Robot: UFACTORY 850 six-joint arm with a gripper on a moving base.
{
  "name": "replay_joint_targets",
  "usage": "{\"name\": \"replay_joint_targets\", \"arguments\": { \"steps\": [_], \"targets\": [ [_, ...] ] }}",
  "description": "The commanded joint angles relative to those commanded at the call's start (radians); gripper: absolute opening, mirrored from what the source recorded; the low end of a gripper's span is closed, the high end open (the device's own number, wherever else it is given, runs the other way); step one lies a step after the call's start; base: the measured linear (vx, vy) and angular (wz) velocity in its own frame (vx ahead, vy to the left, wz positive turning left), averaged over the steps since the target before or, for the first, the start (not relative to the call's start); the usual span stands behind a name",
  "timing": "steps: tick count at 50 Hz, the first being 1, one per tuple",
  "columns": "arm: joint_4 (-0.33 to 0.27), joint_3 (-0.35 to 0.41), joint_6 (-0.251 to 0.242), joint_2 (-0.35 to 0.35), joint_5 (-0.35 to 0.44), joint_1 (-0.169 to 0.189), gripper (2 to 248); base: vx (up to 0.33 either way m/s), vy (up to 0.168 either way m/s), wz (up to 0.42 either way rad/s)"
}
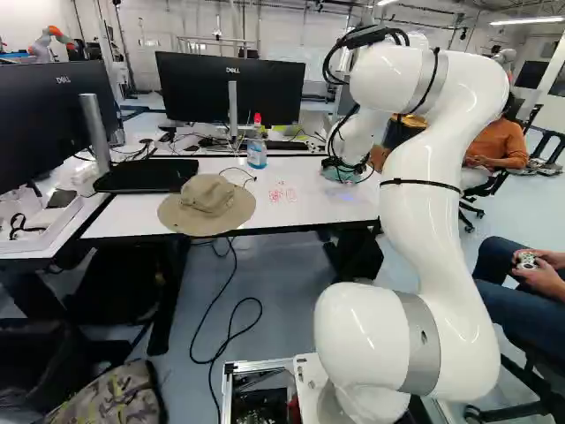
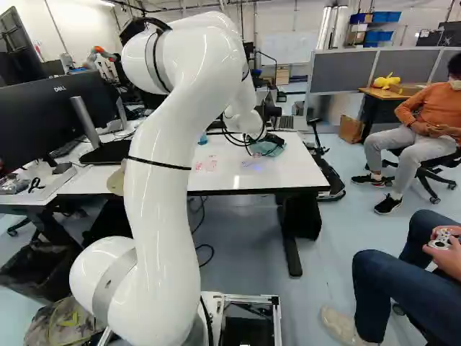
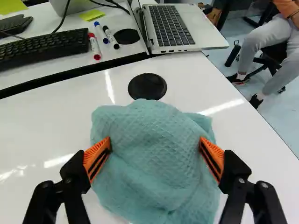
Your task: Clean the table with the green towel
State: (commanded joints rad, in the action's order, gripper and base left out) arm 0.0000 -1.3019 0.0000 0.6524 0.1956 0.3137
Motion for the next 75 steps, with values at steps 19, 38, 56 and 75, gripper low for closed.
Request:
{"name": "replay_joint_targets", "arguments": {
  "steps": [19, 38, 56, 75],
  "targets": [
    [0.000, -0.059, 0.000, 0.042, -0.014, 0.000, 247, 0.000, 0.000, 0.000],
    [0.000, -0.070, 0.000, 0.050, -0.014, 0.001, 247, 0.000, 0.000, 0.000],
    [0.000, -0.070, 0.000, 0.050, -0.014, 0.001, 202, 0.000, 0.000, 0.000],
    [0.000, -0.070, 0.000, 0.050, -0.014, 0.001, 75, 0.000, 0.000, 0.000]
  ]
}}
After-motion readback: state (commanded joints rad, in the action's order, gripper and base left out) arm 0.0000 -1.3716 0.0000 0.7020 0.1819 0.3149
